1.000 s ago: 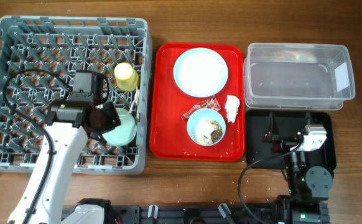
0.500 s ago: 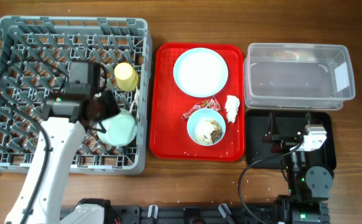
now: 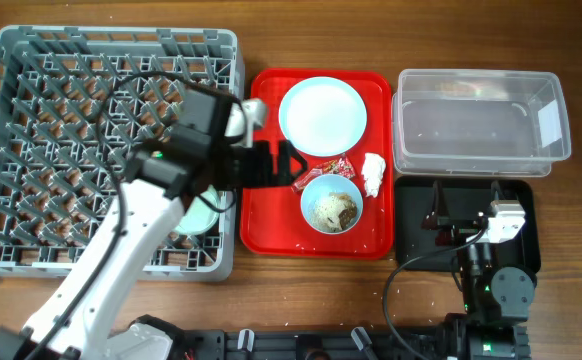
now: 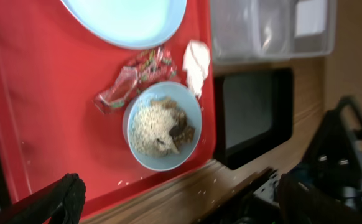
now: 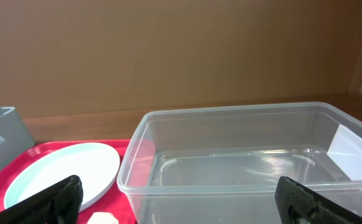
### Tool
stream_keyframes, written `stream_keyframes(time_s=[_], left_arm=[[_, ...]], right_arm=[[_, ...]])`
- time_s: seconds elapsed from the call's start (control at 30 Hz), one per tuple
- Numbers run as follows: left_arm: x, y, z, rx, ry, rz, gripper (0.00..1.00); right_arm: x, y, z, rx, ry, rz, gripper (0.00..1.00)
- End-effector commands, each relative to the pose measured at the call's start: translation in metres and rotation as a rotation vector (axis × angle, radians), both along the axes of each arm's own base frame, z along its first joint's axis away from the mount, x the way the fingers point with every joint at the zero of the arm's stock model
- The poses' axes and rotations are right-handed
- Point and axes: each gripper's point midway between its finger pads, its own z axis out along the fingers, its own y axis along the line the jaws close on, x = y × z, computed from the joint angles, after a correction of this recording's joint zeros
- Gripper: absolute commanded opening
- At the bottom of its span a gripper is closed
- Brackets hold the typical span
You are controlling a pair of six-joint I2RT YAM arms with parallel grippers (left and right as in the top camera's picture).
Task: Sort waste into correct bins and load items into the dishwasher rack
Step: 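Move the left gripper back to the light-blue plate on the tray, then grasp the light-blue plate rim with the left gripper and lift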
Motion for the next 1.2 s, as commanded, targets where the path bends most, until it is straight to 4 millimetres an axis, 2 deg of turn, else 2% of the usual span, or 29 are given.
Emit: stream_keyframes(time_s=[0.0, 0.13, 0.2, 0.3, 0.33, 0.43, 0.47, 0.53, 0.6, 0.77, 0.87, 1.0, 1.1, 1.17], left_arm=[[-0.001, -0.013, -0.029, 0.120, 0.009, -0.033, 1.00], [-0.006, -0.026, -0.056, 0.181, 0.049, -0.074, 1.00], [0.003, -0.033, -0.062, 0.165, 0.051, -0.049, 1.00], [0.047, -0.035, -0.049, 0.144, -0.087, 0.096, 1.00], [0.068, -0.033, -0.040, 0.145, -0.173, 0.160, 0.91], [0.090, -0.038, -0.026, 0.122, -0.282, 0.203, 0.83], [0.105, -0.036, -0.030, 0.158, -0.335, 0.250, 0.74], [0.119, -0.029, -0.040, 0.211, -0.364, 0.299, 0.73], [0.132, -0.017, -0.064, 0.296, -0.371, 0.351, 0.74], [0.148, -0.025, -0.120, 0.340, -0.343, 0.344, 0.71], [0.154, -0.027, -0.142, 0.353, -0.337, 0.342, 0.67], [0.157, -0.016, -0.162, 0.396, -0.315, 0.360, 0.68], [0.162, -0.007, -0.169, 0.398, -0.299, 0.376, 0.68], [0.163, -0.006, -0.170, 0.358, -0.271, 0.363, 0.65]], right_arm=[[0.000, -0.002, 0.001, -0.001, -0.006, -0.007, 1.00], [0.000, -0.002, 0.001, -0.001, -0.006, -0.007, 1.00], [0.000, -0.002, 0.001, -0.001, -0.006, -0.007, 1.00], [0.000, -0.002, 0.001, -0.001, -0.006, -0.007, 1.00], [0.000, -0.002, 0.001, -0.001, -0.006, -0.007, 1.00], [0.000, -0.002, 0.001, -0.001, -0.006, -0.007, 1.00], [0.000, -0.002, 0.001, -0.001, -0.006, -0.007, 1.00], [0.000, -0.002, 0.001, -0.001, -0.006, -0.007, 1.00], [0.000, -0.002, 0.001, -0.001, -0.006, -0.007, 1.00], [0.000, -0.002, 0.001, -0.001, -0.006, -0.007, 1.00], [0.000, -0.002, 0.001, -0.001, -0.006, -0.007, 1.00], [0.000, -0.002, 0.001, -0.001, -0.006, -0.007, 1.00], [0.000, -0.002, 0.001, 0.000, -0.006, -0.007, 1.00], [0.000, -0.002, 0.001, -0.001, -0.006, -0.007, 1.00]])
